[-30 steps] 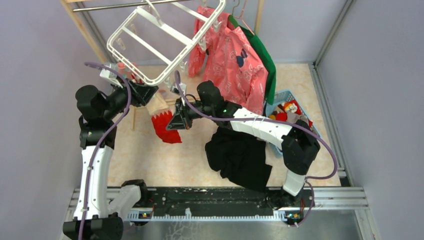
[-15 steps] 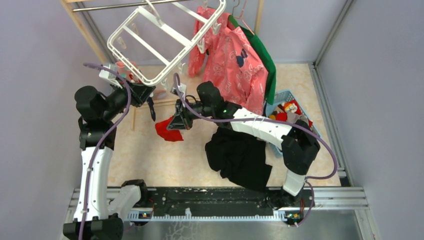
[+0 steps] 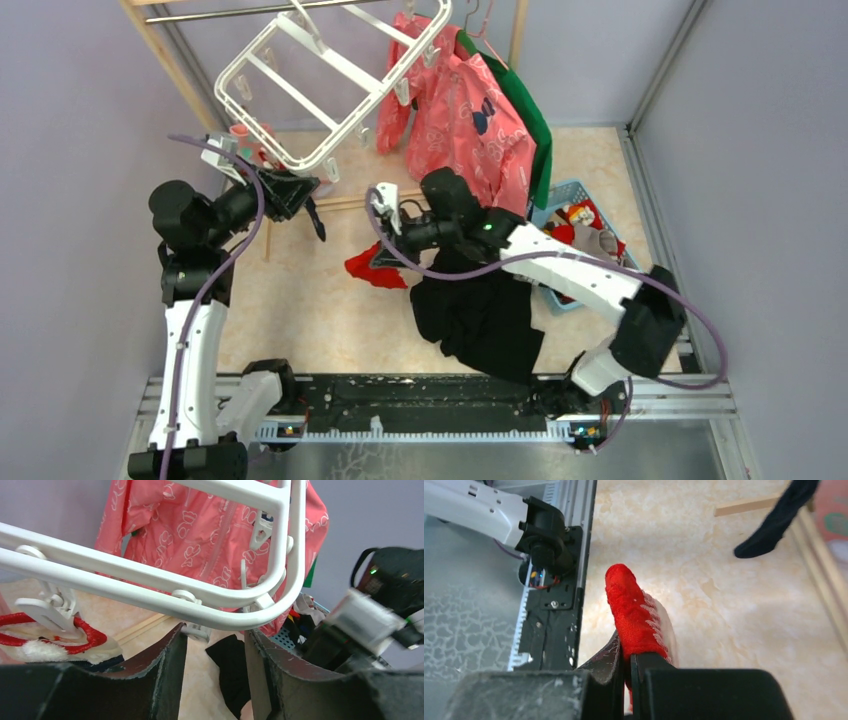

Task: Remove the socks clipped to the hanger
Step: Remove the sock from the hanger, then place the sock in the bin.

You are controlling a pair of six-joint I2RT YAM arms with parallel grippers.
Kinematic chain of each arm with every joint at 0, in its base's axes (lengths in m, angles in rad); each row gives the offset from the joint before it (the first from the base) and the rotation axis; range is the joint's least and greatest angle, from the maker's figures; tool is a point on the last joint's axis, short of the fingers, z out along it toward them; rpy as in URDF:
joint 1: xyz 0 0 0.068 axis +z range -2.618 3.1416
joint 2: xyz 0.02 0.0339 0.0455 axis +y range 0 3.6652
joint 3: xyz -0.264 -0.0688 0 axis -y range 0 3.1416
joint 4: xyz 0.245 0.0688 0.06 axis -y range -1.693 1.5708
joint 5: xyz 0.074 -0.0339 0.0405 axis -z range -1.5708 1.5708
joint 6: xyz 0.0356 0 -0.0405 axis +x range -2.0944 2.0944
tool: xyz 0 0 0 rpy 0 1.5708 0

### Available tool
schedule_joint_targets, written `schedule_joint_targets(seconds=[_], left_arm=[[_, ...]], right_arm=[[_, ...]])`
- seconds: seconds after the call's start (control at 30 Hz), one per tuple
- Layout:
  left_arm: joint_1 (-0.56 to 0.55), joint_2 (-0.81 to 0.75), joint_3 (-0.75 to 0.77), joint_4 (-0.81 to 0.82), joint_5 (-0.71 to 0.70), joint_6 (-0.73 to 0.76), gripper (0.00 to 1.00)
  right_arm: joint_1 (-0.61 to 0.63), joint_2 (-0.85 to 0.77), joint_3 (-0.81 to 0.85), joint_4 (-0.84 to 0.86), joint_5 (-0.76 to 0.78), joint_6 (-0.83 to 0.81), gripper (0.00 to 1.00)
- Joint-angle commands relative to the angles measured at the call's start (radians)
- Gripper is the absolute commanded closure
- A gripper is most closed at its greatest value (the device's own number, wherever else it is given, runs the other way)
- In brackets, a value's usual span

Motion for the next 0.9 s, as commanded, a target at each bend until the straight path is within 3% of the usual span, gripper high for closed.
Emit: schedule_joint_targets(seconds=[0.0,0.27,0.47,0.87], left_arm=[[-0.001,-0.013,-0.013,0.051,0.060,-0.009,0.45],[-0.001,-0.011,-0.013,0.050,0.082,0.031,0.33],[-0.001,-0.005,-0.007,0.039,0.097,0.050,0.28],[-0.001,-0.001,0.010,0.001,0.085,0.079,0.25]], right_arm=[[-0.058,-0.195,-0.019,-0.167,0.063,-0.219,1.00],[-0.323,-0.480,-0.127,-0.327,0.090,-0.285,1.00],[-0.457,-0.651,-0.197,-0.418,0.254,-0.290,1.00],[-0.705,-0.726,-0.231,-0.592,0.492,-0.252,1.00]])
